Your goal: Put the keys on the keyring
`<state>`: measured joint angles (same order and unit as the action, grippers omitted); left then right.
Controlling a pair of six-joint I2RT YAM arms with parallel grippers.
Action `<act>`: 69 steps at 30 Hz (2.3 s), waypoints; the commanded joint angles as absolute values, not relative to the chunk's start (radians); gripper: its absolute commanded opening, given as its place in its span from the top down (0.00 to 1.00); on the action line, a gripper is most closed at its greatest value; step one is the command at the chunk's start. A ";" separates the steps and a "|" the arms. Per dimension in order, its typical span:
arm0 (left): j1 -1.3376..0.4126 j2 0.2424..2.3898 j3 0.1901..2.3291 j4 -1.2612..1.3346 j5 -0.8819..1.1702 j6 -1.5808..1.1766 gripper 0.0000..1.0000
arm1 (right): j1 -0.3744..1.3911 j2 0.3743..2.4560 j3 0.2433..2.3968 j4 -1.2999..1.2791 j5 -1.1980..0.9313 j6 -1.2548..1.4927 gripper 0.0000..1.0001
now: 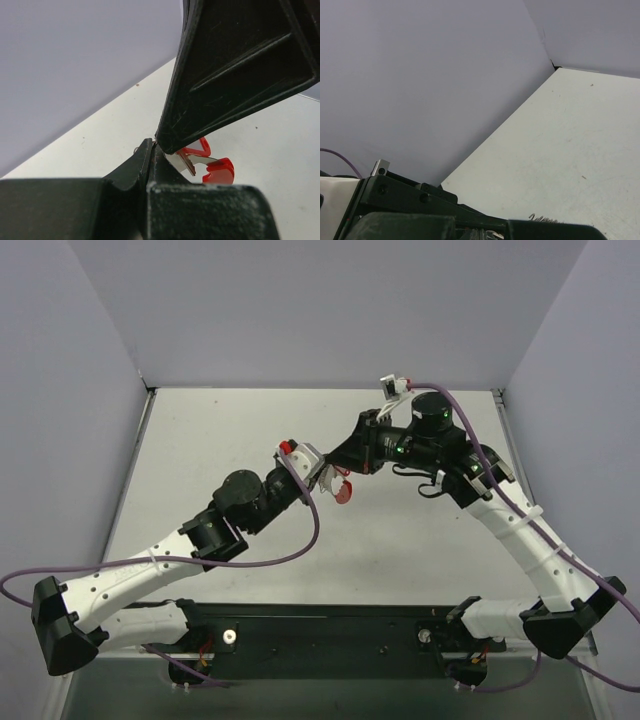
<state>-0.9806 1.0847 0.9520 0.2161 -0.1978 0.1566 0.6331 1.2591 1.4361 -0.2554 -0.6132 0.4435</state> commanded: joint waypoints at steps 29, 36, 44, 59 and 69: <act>-0.971 1.043 0.908 0.609 -0.194 0.385 1.00 | 0.698 1.063 1.549 -0.353 -0.381 0.193 0.18; -0.973 0.964 0.839 0.676 -0.037 0.377 1.00 | 0.647 1.061 1.543 -0.304 -0.345 0.163 0.18; -0.971 0.914 0.894 0.562 0.159 0.289 1.00 | 0.643 1.049 1.459 -0.174 -0.570 0.075 0.25; -0.971 0.836 0.933 0.505 0.354 0.172 1.00 | 0.598 1.080 1.589 -0.179 -1.000 0.017 0.37; -0.968 0.865 0.963 0.469 0.388 0.143 1.00 | 0.603 1.155 1.658 -0.206 -1.131 0.020 0.42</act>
<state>-0.9733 0.8555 0.8982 0.4637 0.3561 0.1677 0.6029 1.1168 1.6115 -0.2436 -1.0222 0.0402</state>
